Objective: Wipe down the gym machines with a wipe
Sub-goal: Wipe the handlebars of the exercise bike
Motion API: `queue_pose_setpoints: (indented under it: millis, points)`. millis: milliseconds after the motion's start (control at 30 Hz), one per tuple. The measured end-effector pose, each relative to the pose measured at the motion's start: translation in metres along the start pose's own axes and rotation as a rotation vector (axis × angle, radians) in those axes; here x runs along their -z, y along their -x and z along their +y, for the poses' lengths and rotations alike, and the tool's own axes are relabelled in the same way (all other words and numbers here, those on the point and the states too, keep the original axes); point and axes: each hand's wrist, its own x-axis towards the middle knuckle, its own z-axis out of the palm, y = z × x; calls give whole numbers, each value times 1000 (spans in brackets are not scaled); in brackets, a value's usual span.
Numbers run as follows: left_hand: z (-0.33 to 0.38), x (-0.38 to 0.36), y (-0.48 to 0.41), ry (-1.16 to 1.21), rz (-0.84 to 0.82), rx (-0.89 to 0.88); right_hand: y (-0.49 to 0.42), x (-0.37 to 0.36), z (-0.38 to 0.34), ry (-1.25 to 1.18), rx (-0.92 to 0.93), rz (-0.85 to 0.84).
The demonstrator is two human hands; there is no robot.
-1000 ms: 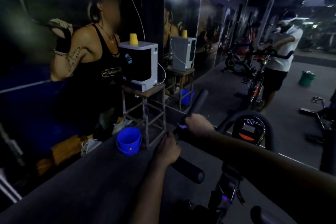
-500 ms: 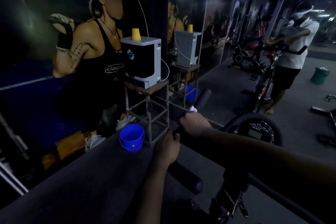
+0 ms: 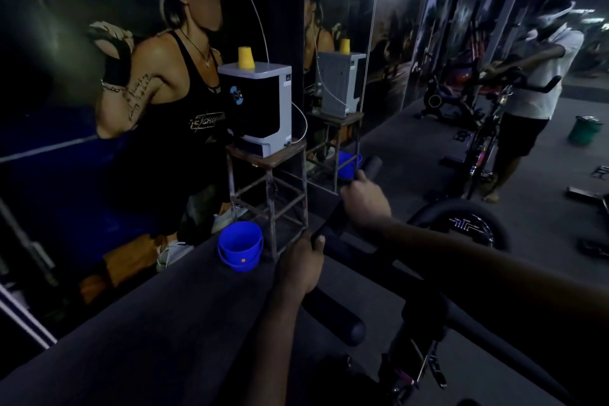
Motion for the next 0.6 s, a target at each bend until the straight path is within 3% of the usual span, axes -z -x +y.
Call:
queue_pose_setpoints:
  millis: [100,267,333,433,600]
  points:
    - [-2,-1,0,35,22,0,-1,0,4,15,-2,5]
    - [0,0,7,126,123,45,-14,-1,21,-170,-344,216]
    - [2,1,12,121,211,63,-2,-8,6,-222,-406,188]
    - [1,6,21,66,332,79,21,-19,-16,-217,-352,61]
    - [-18,25,32,-68,380,51,43,-29,-37,-143,-116,-107]
